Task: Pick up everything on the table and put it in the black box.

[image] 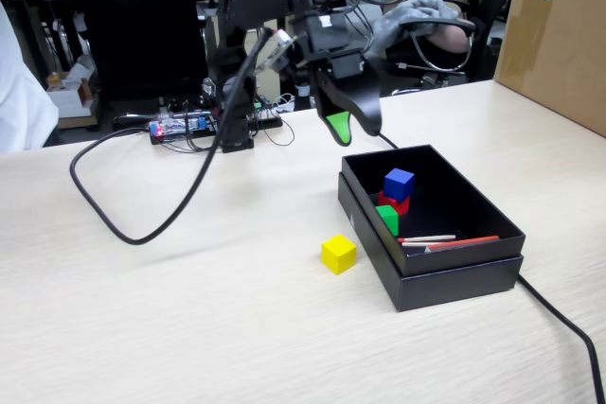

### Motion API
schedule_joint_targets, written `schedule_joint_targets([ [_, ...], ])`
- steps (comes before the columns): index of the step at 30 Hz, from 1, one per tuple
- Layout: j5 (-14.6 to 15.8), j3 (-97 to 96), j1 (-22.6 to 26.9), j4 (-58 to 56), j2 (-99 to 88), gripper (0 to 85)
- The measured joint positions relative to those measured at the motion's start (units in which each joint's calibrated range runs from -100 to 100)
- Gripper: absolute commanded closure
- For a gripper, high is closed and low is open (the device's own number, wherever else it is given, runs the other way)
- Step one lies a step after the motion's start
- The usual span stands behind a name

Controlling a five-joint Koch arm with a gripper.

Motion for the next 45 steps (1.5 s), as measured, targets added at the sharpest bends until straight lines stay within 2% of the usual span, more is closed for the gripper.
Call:
schedule_joint_targets([
  [7, -2.7, -15.2, -3.6, 0.0, -10.7, 35.8],
  [13, -3.3, -15.8, -4.2, 0.2, -8.8, 36.3],
  [16, -3.3, -0.8, -4.1, 0.3, 9.3, 37.1],
  [23, -3.8, 12.3, -4.2, 0.5, 34.3, 37.1],
  [40, -4.0, 20.2, -3.2, 0.2, 50.7, 38.3],
  [41, -4.0, 20.2, -3.1, -0.1, 51.4, 40.3],
  [45, -4.0, 21.7, -3.0, -1.4, 53.7, 59.6],
])
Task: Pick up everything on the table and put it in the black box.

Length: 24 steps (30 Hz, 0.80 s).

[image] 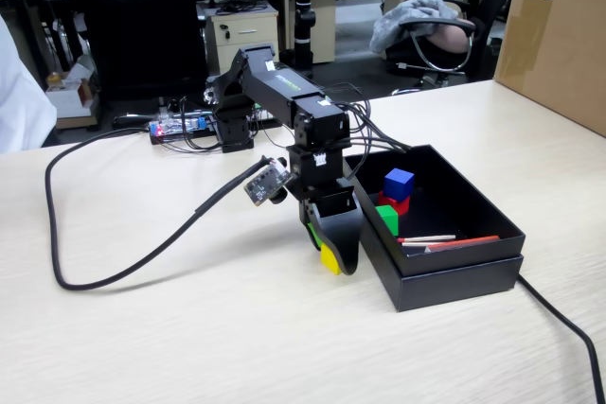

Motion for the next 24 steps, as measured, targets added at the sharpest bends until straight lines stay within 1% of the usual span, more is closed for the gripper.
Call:
schedule_joint_targets([
  [2, 0.0, 0.2, 0.0, -0.7, 0.3, 69.2],
  [4, 0.0, 0.2, 0.0, -1.0, 0.3, 72.7],
  [10, 0.1, -0.9, 0.0, -1.5, -1.8, 72.6],
  [13, 0.5, -5.8, 0.0, -1.9, -10.0, 72.6],
  [15, 0.6, -6.8, 0.1, -2.2, -21.7, 72.6],
  [16, 0.8, -6.9, 0.5, -2.4, -30.7, 72.6],
  [18, 0.8, -6.8, 2.2, -2.9, -40.3, 72.6],
  [20, 0.8, -6.8, 3.9, -3.0, -42.3, 72.6],
  [22, 1.7, -6.9, 6.3, -3.0, -42.1, 72.6],
  [24, 2.1, -6.9, 6.8, -3.0, -41.3, 72.6],
])
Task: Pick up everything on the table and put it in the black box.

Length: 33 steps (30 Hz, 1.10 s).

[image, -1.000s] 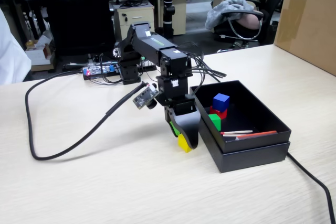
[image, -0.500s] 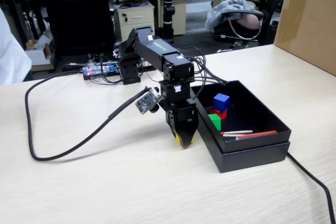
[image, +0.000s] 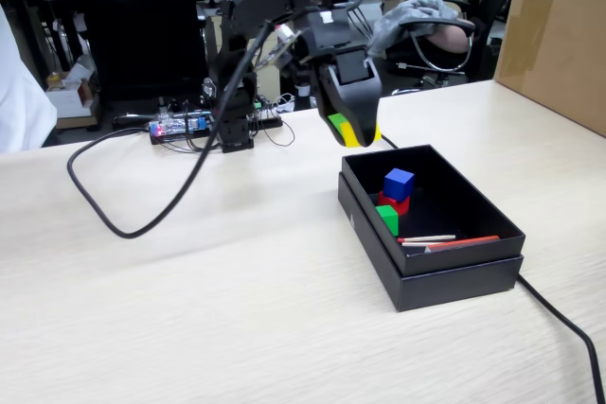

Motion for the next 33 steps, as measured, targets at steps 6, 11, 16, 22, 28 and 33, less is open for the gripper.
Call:
schedule_joint_targets([
  [6, 1.7, 2.7, 1.7, 0.0, 14.6, 72.6],
  [11, 2.4, 7.9, 2.1, 0.0, 22.7, 72.5],
  [16, 2.8, 8.4, 2.1, 0.0, 27.1, 72.5],
  [22, 2.8, 8.4, 2.0, 0.0, 28.7, 65.4],
  [28, 3.2, 4.6, 2.2, 0.1, 28.1, 41.6],
  [33, 3.5, -0.2, 2.0, 0.1, 18.1, 39.8],
])
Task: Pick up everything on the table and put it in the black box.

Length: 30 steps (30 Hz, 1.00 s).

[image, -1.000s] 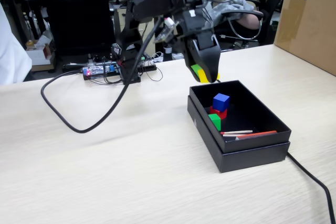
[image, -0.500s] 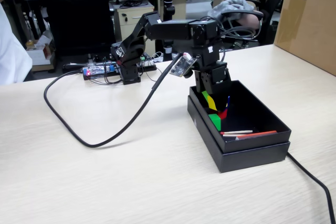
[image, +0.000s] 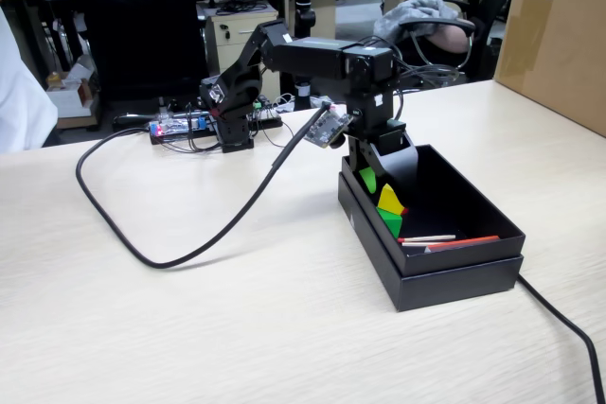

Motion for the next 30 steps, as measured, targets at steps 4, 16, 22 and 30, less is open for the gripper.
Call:
schedule_joint_targets([
  [4, 0.0, -4.5, -0.6, 0.0, -17.6, 39.1],
  [16, -0.5, -47.0, -10.0, 4.7, -70.8, 36.6],
  [22, -0.7, -75.8, -11.9, 20.2, -90.0, 35.8],
  [30, -3.4, -104.2, -13.5, 41.5, -108.3, 35.0],
])
